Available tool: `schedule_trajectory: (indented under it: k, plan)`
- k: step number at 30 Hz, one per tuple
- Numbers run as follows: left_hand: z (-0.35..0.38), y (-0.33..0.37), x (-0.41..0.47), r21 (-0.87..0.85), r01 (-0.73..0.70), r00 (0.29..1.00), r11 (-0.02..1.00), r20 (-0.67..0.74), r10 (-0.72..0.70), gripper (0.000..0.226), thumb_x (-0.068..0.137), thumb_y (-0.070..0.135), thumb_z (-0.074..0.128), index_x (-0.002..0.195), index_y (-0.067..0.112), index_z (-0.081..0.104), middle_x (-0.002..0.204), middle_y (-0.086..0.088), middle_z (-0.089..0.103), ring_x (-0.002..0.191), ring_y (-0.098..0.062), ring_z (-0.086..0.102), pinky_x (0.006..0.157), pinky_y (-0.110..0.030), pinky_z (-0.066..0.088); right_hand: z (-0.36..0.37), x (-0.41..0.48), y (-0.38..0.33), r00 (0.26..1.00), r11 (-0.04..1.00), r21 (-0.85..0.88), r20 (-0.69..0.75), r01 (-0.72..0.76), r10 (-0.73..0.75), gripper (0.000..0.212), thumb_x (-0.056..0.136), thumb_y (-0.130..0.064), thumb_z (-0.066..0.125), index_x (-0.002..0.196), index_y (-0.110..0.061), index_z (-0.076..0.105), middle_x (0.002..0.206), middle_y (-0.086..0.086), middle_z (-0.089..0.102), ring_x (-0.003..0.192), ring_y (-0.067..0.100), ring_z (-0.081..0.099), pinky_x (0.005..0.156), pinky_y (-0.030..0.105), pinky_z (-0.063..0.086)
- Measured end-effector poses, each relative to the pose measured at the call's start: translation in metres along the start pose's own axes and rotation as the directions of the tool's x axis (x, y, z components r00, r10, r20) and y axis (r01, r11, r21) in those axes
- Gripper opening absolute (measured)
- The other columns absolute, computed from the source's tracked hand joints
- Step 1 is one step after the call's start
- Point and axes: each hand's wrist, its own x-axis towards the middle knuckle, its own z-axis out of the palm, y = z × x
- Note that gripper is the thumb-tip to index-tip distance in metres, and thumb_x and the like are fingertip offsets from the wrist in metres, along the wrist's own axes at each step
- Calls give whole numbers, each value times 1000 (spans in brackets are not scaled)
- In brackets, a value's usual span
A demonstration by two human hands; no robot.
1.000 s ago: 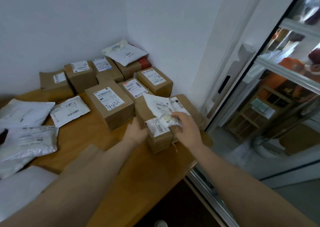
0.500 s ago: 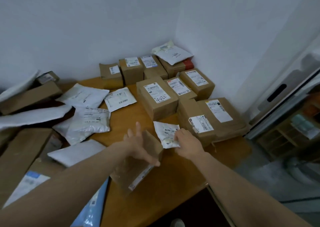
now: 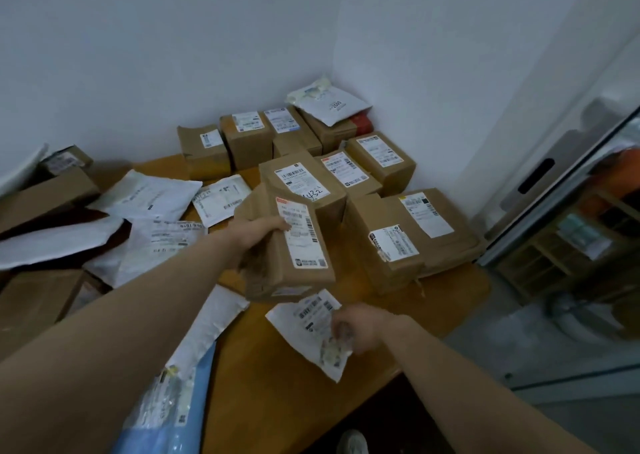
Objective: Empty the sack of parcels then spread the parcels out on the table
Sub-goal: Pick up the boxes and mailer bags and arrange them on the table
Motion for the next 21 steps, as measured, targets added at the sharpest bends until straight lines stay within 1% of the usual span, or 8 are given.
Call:
schedule_trajectory:
  k: [3, 5, 7, 9, 10, 13, 18, 21]
  plan:
    - [26, -10, 3, -1, 44, 999, 999, 12, -44, 76, 77, 51, 67, 136, 14, 38, 139, -9, 45, 128, -32, 42, 107, -53, 28, -11, -4, 8, 950, 926, 371, -259, -70, 176, 24, 87, -9, 48, 100, -22, 65, 111, 1, 63, 104, 20, 58, 90, 36, 51]
    - [38, -21, 8, 14, 71, 997, 997, 9, -71, 71, 83, 49, 63, 138, 13, 36, 140, -10, 41, 131, -31, 38, 107, -50, 30, -18, -10, 13, 774, 779, 625, -512, 39, 373, 16, 92, -14, 47, 98, -21, 60, 97, 1, 64, 91, 19, 61, 84, 39, 53]
    - [47, -30, 13, -14, 106, 993, 994, 57, -105, 60, 83, 47, 63, 129, 15, 41, 121, -9, 50, 115, -28, 48, 99, -45, 40, -21, -16, 12, 558, 749, 638, -692, 178, 458, 16, 96, -23, 47, 109, -18, 54, 98, -1, 60, 87, 14, 57, 73, 28, 49]
    - [53, -33, 18, -126, 124, 987, 984, 113, -110, 50, 82, 43, 64, 117, 13, 44, 104, -9, 53, 99, -25, 53, 96, -41, 46, -21, -17, 6, 447, 832, 498, -819, 246, 358, 34, 94, -39, 49, 118, -15, 52, 110, 0, 53, 98, 12, 52, 74, 23, 45]
    - [55, -34, 22, -163, 138, 984, 977, 138, -115, 49, 82, 41, 64, 117, 13, 44, 105, -10, 54, 101, -26, 54, 97, -41, 47, -21, -16, 4, 444, 873, 421, -850, 248, 284, 46, 89, -49, 47, 122, -16, 51, 119, 2, 50, 107, 13, 49, 78, 25, 46]
    - [58, -36, 25, -205, 143, 981, 968, 159, -111, 53, 82, 38, 66, 121, 11, 43, 116, -14, 56, 109, -30, 55, 95, -43, 50, -15, -10, 2, 567, 947, 262, -816, 184, 115, 74, 76, -71, 38, 136, -29, 42, 146, 7, 30, 133, 21, 32, 98, 38, 42]
    - [69, -44, 26, -162, 81, 984, 983, 172, -53, 64, 80, 33, 71, 133, 16, 41, 120, -10, 60, 101, -23, 61, 70, -33, 57, -12, -5, 1, 710, 1000, -12, -703, 21, -23, 98, 60, -93, 20, 146, -44, 21, 158, 11, 9, 142, 33, 19, 113, 51, 20]
    - [78, -41, 27, -268, 20, 982, 963, 187, 32, 55, 84, 30, 69, 131, 12, 47, 114, -9, 64, 97, -20, 64, 71, -28, 56, -17, 0, 2, 656, 996, -80, -754, -30, -40, 94, 68, -88, 25, 144, -33, 32, 152, 17, 29, 140, 38, 27, 110, 58, 23]
